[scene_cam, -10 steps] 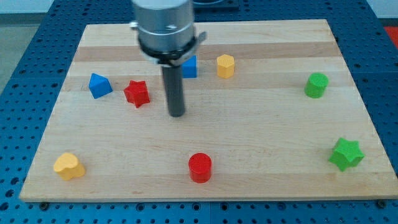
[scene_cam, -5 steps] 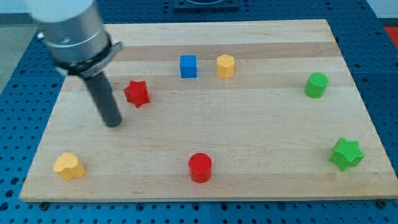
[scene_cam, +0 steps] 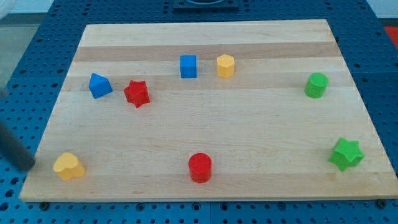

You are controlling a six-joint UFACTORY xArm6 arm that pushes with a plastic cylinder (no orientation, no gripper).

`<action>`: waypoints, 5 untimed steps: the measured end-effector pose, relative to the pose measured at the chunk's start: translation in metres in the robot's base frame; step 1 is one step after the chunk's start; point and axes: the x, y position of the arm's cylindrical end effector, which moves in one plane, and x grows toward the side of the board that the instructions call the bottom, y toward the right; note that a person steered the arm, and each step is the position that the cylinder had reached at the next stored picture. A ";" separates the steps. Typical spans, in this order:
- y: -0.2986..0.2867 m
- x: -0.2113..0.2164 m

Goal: Move the yellow heart closer to red star

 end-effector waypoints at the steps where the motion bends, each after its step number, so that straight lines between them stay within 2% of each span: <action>1: 0.007 0.017; 3: 0.035 0.006; 5: 0.113 -0.025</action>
